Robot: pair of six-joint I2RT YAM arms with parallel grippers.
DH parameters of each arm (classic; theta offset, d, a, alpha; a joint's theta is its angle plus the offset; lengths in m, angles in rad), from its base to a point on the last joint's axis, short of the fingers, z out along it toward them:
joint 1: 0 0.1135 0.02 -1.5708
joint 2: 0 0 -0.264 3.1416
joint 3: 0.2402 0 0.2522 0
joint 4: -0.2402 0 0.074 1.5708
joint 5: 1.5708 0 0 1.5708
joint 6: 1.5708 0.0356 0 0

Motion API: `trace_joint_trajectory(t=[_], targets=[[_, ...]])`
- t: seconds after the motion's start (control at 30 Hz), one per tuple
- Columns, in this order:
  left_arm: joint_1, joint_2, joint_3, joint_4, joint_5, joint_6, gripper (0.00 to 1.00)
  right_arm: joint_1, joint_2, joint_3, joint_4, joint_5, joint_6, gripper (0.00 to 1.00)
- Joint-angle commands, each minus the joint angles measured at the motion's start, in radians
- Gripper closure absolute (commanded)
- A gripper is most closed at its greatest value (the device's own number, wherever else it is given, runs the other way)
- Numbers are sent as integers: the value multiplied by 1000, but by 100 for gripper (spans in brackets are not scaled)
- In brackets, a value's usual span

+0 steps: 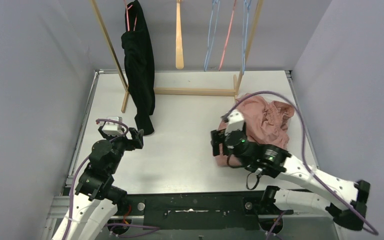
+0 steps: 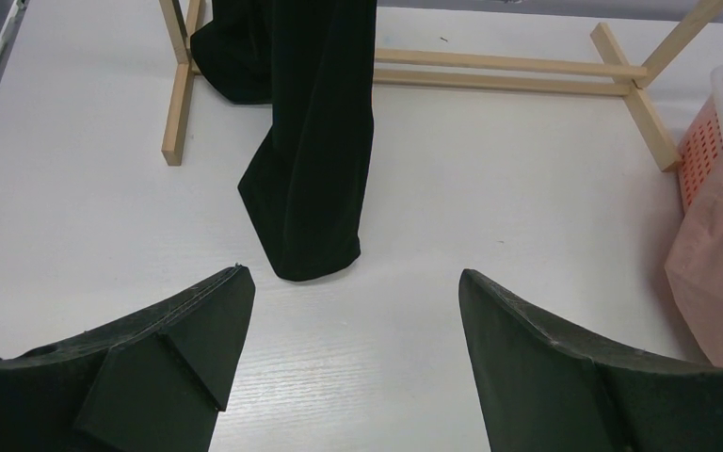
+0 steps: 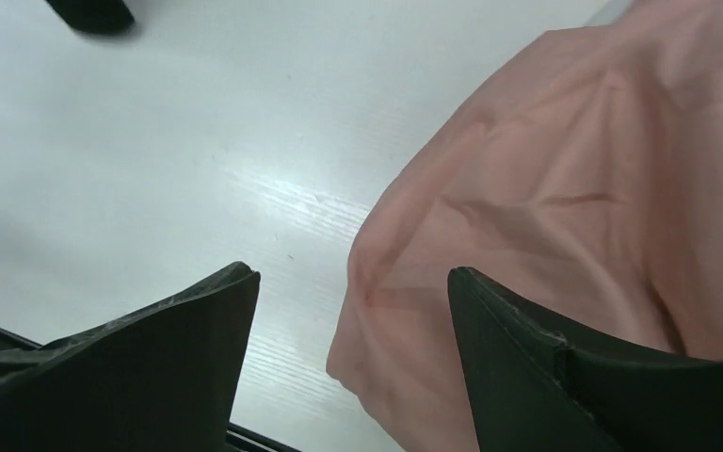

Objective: Remove the shorts from the hanger
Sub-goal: Place the shorts in the basket.

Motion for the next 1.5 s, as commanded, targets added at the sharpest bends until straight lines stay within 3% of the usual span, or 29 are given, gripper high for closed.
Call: trace_joint_trajectory(t=[0.0,0.13,0.3,0.6,0.67,0.8,0.97,1.0,1.27,1.47], targets=[[-5,0,11,53,-13,10,20,214,163,74,-16,369,-89,24],[-5,-6,27,39,-29,9,20,230,311,113,-70,376,-128,24],[-5,-16,36,27,-50,2,20,232,373,76,-47,323,-137,25],[-5,-20,34,27,-49,1,20,232,525,88,-150,273,-103,29],[-5,-21,33,27,-48,0,20,232,560,92,-169,289,-95,34],[-5,-22,33,27,-48,0,20,232,595,119,-200,380,-51,53],[-5,-21,33,26,-51,1,20,239,575,176,-144,428,-59,97],[-5,-20,33,26,-51,1,20,240,566,182,-128,432,-59,100],[-5,-23,30,29,-49,1,20,236,406,158,-80,518,17,100],[-5,-21,27,33,-45,2,20,123,249,156,-162,640,171,100]])
